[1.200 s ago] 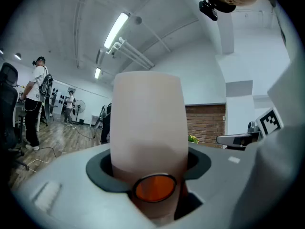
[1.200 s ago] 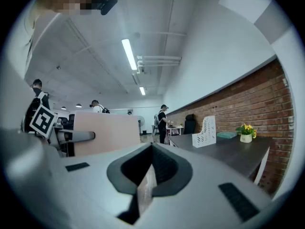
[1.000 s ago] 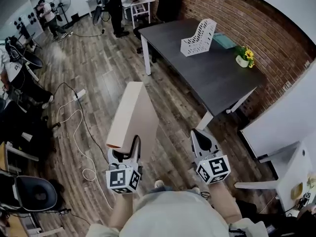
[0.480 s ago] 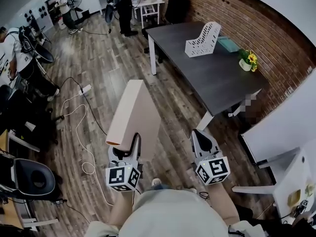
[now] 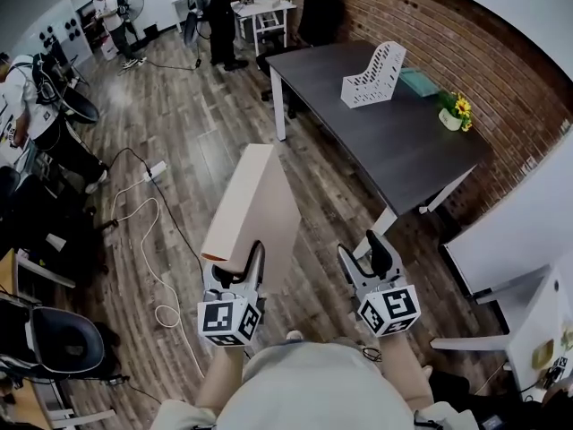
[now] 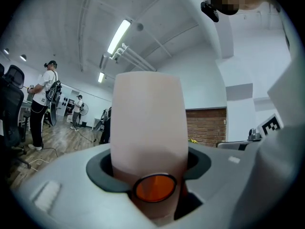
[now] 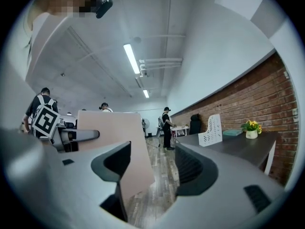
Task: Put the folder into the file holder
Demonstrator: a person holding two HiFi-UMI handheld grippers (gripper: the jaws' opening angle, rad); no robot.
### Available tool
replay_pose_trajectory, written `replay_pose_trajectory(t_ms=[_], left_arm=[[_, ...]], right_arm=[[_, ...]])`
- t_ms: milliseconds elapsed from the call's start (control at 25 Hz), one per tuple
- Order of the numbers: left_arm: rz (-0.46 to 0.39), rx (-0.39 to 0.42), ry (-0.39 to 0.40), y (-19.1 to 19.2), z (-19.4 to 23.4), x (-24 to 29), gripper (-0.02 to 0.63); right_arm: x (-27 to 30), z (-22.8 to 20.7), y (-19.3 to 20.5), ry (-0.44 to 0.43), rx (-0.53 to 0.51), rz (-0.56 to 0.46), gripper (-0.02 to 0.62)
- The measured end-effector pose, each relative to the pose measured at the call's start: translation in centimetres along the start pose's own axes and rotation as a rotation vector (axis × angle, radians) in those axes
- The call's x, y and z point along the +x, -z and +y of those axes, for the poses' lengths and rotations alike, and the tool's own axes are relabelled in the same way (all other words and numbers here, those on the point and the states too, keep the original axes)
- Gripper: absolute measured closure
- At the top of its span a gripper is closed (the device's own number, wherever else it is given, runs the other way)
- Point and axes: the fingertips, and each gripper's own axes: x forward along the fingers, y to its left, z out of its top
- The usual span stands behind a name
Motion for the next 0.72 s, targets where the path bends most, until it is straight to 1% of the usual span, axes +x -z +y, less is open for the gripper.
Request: replay_pose_trajectory(t_ms=[80, 320, 560, 720], left_arm=[[0.001, 0.002, 0.008, -0.1, 0.7, 0.4, 0.333], [0.006, -0.003, 0.016, -0.5, 1.9, 2.0, 0.333], [-0.003, -0.007, 0.025, -0.6, 2.5, 4.6, 0.333], [-0.015, -0.011, 0.017, -0.5, 3.6, 7.8, 0.333]], right_arm=[[0.7, 0.5, 0.1, -0.002, 0.003, -0.003, 0.282], [2.4, 1.0, 0.0, -0.021, 0.033, -0.007, 0.206], [5.0, -0.7, 0.1, -0.009, 0.032, -0.004, 0.189], [8.0, -2.7, 0.5, 0.005, 0.038, -0.006, 0.187]])
